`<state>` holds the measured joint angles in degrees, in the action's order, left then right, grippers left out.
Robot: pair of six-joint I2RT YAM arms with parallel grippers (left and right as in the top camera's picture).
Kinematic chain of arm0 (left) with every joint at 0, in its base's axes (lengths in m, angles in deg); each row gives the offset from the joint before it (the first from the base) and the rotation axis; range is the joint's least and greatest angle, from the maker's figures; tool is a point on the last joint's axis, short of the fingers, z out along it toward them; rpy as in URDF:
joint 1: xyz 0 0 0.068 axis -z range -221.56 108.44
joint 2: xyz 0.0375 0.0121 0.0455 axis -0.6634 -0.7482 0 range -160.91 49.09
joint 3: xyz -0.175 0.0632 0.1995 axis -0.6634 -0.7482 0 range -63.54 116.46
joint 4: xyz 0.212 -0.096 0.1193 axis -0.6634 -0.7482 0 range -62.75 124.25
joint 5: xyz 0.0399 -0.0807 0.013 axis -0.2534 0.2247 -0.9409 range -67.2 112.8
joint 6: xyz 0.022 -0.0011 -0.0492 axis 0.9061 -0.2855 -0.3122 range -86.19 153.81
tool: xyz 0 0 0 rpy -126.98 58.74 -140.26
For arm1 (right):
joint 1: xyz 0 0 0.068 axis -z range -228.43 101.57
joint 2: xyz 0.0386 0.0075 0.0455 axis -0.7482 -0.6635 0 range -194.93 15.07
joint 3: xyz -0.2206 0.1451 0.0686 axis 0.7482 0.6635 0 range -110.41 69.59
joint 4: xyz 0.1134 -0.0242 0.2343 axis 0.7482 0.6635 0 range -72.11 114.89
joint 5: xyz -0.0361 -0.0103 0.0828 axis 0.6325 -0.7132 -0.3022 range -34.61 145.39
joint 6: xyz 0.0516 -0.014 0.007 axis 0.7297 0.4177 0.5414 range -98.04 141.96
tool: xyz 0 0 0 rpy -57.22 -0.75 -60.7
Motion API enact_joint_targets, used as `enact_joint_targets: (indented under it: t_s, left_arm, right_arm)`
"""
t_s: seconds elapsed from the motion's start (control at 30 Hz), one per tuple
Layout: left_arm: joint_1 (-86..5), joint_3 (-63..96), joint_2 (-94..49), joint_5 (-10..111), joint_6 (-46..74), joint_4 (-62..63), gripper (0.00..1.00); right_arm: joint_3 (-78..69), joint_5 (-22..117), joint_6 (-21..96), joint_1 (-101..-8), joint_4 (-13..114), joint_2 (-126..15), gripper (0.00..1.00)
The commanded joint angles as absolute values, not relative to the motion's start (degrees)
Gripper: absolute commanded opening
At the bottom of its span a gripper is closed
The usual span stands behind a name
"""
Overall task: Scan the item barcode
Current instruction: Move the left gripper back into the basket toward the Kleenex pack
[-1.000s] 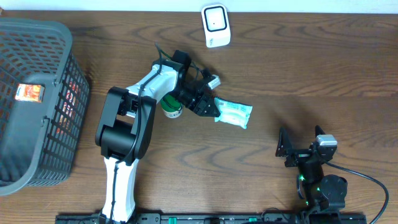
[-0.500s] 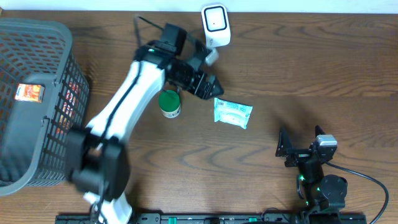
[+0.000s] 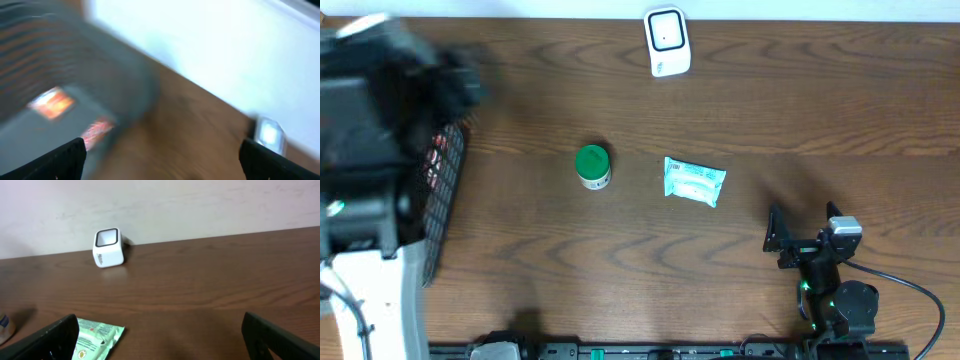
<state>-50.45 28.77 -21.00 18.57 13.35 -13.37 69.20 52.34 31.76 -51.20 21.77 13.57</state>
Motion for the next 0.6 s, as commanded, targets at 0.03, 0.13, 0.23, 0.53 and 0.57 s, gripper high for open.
enact_joint_targets:
  t_s: [0.03,0.13,0.23,0.53,0.57]
  left_arm:
    - [-67.06,28.95,-22.94,14.81,1.21,-17.50,0.98]
    - [-72.87,28.95,-25.74,14.79,0.91,-17.96,0.98]
    - [-75.30,28.95,-28.71,14.79,0.91,-17.54,0.98]
    - [-76.22,28.95,-41.56,14.40,-1.01,-14.44,0.98]
    - [-76.19,28.95,-42.92,14.40,-0.99,-14.02,0.98]
  right_arm:
    - [69.27,52.06,30.88,-51.53,21.97,13.59,0.99]
    - [69.27,52.06,30.88,-51.53,21.99,13.59,0.99]
    - [69.27,52.06,30.88,-51.53,21.99,13.59,0.99]
    - [69.27,52.06,30.88,-51.53,21.97,13.59,0.99]
    - [69.27,52.06,30.88,-51.53,21.97,13.59,0.99]
